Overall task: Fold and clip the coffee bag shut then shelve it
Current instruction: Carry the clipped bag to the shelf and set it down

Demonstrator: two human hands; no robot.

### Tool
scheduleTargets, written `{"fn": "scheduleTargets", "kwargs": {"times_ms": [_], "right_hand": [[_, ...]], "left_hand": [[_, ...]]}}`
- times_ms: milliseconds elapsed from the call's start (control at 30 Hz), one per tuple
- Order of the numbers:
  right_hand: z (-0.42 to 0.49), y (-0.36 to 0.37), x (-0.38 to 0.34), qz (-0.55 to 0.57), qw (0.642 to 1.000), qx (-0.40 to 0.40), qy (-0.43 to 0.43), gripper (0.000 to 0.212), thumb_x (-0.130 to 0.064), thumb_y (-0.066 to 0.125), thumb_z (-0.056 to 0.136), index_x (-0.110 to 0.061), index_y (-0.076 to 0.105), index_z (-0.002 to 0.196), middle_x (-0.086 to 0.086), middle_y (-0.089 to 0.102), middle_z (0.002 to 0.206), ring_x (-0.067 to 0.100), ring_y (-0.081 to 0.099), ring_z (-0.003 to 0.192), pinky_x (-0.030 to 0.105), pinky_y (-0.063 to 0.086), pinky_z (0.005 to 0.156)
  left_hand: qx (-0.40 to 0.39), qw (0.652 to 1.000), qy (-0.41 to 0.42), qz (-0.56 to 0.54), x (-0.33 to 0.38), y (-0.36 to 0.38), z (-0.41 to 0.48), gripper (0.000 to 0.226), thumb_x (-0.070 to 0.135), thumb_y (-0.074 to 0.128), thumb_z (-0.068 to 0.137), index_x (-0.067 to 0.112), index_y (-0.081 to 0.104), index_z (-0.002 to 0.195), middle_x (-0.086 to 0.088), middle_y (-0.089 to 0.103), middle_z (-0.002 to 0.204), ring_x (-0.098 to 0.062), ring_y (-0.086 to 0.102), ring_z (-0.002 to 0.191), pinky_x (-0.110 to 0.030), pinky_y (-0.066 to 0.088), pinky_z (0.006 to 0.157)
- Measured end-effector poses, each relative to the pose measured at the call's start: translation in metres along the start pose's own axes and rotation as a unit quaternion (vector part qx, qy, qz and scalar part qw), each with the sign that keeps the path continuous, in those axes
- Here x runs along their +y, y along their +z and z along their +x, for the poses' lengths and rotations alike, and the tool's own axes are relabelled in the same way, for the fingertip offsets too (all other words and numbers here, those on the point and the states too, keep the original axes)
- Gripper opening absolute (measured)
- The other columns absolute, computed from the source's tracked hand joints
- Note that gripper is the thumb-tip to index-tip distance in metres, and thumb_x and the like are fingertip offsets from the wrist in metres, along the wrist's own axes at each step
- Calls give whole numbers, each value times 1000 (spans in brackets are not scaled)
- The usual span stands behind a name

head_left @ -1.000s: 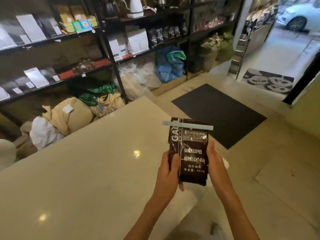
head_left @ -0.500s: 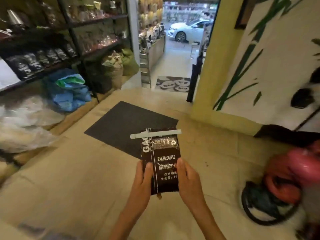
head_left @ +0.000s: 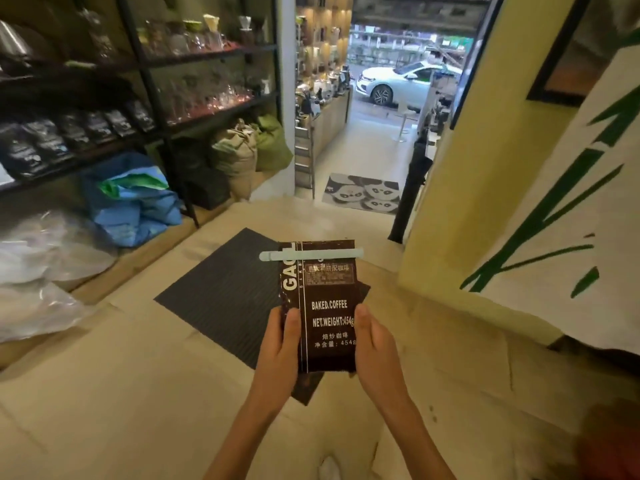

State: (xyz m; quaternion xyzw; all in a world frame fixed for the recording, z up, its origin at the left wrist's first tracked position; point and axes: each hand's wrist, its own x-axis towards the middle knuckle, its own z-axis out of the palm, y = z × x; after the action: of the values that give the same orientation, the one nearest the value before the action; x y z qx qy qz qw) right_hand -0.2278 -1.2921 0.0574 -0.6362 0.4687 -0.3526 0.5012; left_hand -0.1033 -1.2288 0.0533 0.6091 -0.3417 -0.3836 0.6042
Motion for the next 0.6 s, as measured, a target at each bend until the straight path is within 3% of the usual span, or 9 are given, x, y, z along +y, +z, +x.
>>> {"fn": "scheduleTargets", "kwargs": {"times_ms": [133,267,333,433,600], "right_hand": [[119,56,-49,-5,994,-102,-28,33,-50,31,97,-34,60,93,-4,73,89,4,71,84,27,59,74],[195,133,-97,17,972,-217,-89,27,-46,33,94,-34,57,98,-6,71,92,-5,69,82,14,55,62],[221,188,-115,37,951,-291,-98,24,-42,35,95,-32,57,100,-5,71,90,-5,70,82,11,54,60],[245,278,-133,55,908,-404,-93,30,-44,38,90,-27,59,104,-3,74,89,5,73,85,18,57,60],[276,438,-152,47,847,-516,-120,37,-44,37,95,-21,64,104,1,75,93,11,73,85,28,59,69]], "left_hand": [[95,995,5,-34,33,-39,99,38,55,36,83,38,46,115,3,67,105,2,71,83,-19,58,58],[204,978,24,-33,62,-104,158,48,54,36,84,27,45,123,-3,70,102,-8,74,75,-19,57,53],[262,964,35,-25,70,-150,177,46,51,37,86,25,44,123,-5,70,103,-10,74,77,-20,56,54],[355,934,36,-31,67,-224,196,40,46,38,89,24,47,121,2,72,102,-4,73,87,-20,59,63],[480,877,22,-14,51,-352,226,26,37,37,100,25,49,119,-1,72,103,-11,73,84,-22,57,55]]}}
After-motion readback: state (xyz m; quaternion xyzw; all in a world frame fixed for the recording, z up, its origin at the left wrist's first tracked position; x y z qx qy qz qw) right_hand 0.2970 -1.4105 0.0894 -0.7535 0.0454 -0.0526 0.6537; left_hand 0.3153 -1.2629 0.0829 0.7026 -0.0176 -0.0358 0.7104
